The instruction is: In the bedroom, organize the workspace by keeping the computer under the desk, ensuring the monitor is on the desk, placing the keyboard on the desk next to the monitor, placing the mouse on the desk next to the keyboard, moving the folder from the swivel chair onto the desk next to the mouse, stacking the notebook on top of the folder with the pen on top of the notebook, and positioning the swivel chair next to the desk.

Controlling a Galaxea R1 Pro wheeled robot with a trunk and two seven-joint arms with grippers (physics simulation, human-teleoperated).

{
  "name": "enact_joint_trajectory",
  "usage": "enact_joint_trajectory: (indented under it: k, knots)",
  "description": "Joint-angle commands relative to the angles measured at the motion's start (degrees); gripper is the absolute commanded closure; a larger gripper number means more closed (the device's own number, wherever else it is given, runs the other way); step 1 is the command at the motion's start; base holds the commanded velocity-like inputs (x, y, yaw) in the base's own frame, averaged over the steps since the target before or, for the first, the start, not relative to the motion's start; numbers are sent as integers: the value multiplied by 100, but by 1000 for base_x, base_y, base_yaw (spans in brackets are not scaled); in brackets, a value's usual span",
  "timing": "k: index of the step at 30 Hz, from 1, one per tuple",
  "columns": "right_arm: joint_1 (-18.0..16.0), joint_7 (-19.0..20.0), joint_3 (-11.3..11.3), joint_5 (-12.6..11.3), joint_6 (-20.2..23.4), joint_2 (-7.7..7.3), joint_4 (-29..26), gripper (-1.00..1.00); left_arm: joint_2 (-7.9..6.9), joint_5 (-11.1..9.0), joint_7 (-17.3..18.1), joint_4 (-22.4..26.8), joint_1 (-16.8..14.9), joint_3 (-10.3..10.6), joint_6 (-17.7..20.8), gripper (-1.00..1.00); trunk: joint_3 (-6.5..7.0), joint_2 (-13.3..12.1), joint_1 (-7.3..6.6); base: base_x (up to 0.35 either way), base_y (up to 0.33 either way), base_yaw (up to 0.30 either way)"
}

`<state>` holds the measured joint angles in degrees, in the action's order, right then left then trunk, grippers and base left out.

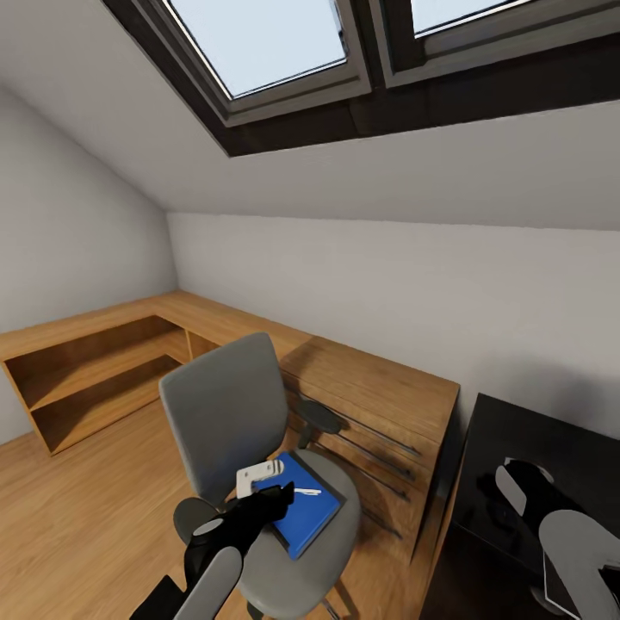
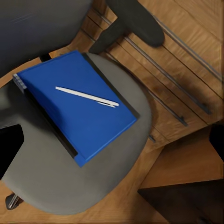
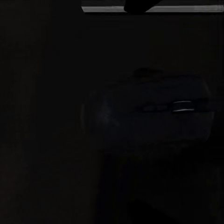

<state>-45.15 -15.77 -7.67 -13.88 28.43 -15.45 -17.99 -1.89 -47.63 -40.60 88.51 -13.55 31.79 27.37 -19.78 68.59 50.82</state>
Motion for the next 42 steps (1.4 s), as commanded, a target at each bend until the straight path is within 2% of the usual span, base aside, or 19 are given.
enact_joint_trajectory:
  k: [1,5,9,18,21,25,34,37,38,42]
  knots:
    - [-2,-30,1,-55,15,-1,0,-100,-5,-116,-50,18,-7,12,5,-100,-7,5,0,0,0,0]
    - [-2,-22,5,-42,-5,1,19,-100,-73,-252,-51,168,-7,35,5,-100,-7,5,0,0,0,0]
    - [-2,-19,9,-38,-41,8,22,-100,-113,-281,-53,257,-7,57,5,-100,-7,5,0,0,0,0]
    - [-2,22,8,-43,-48,-72,22,-100,-128,-290,-53,290,-7,64,5,-100,-7,5,0,0,0,0]
    - [-2,27,10,-44,-48,-81,18,-100,-128,-291,-53,295,-7,70,5,-100,-7,5,0,0,0,0]
    - [-2,30,11,-45,-48,-87,21,-100,-128,-291,-53,298,-7,73,5,-100,-79,165,88,0,0,0]
    - [-2,38,13,-59,-48,-81,23,-100,-128,-291,-53,297,-7,69,5,-100,-79,165,88,0,0,0]
    - [-2,109,11,-61,-48,-81,23,-100,-128,-291,-52,298,-7,66,5,-100,-133,285,154,0,0,0]
    - [-2,249,11,-51,-42,-81,23,-100,-130,-291,-53,298,-7,65,5,-100,-133,285,154,0,0,0]
    - [-2,336,11,-45,-34,-88,23,-100,-130,-291,-53,298,-7,65,5,-100,-151,326,176,0,0,0]
